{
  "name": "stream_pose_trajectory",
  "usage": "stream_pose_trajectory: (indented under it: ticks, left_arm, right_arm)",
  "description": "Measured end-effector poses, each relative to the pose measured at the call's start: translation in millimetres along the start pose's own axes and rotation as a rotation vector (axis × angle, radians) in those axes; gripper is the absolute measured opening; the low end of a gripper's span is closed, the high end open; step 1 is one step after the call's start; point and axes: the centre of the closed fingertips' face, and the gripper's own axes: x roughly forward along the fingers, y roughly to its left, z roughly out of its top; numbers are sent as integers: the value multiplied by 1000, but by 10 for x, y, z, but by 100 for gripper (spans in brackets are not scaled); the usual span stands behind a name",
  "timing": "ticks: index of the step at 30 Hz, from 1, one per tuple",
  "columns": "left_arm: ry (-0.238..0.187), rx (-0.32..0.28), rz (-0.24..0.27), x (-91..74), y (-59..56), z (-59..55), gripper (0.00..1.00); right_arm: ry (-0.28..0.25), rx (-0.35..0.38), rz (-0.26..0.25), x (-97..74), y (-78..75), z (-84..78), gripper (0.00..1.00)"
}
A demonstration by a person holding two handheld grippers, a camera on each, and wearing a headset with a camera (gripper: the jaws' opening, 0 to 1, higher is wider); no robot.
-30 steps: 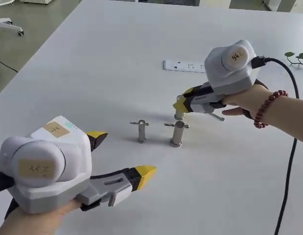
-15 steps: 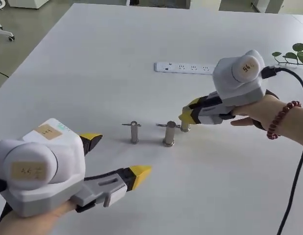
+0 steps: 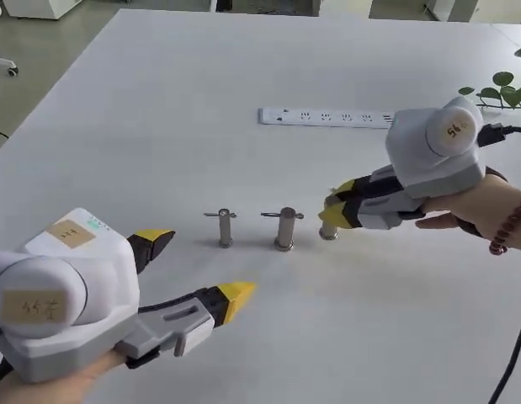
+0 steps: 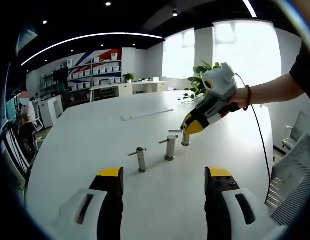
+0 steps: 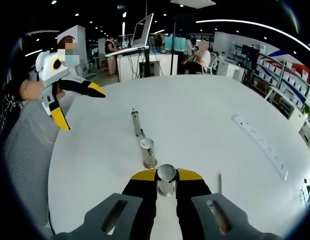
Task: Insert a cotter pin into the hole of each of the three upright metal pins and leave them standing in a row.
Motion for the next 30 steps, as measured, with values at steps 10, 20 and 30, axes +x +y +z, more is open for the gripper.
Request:
stream_pose_trajectory:
  ticks: [10,20,30]
  left_arm:
    - [2,4,0,-32,-11,0,65]
    - [0,8,1,-62,-22,0,65]
    - [9,12,2,-69,-11,-25,65]
  right_arm:
    - [-20,6,16,-35,208,-16,8]
    - [-26,28,23,41,418,-50,8]
    - [-35,50,-8,124,419,-48,8]
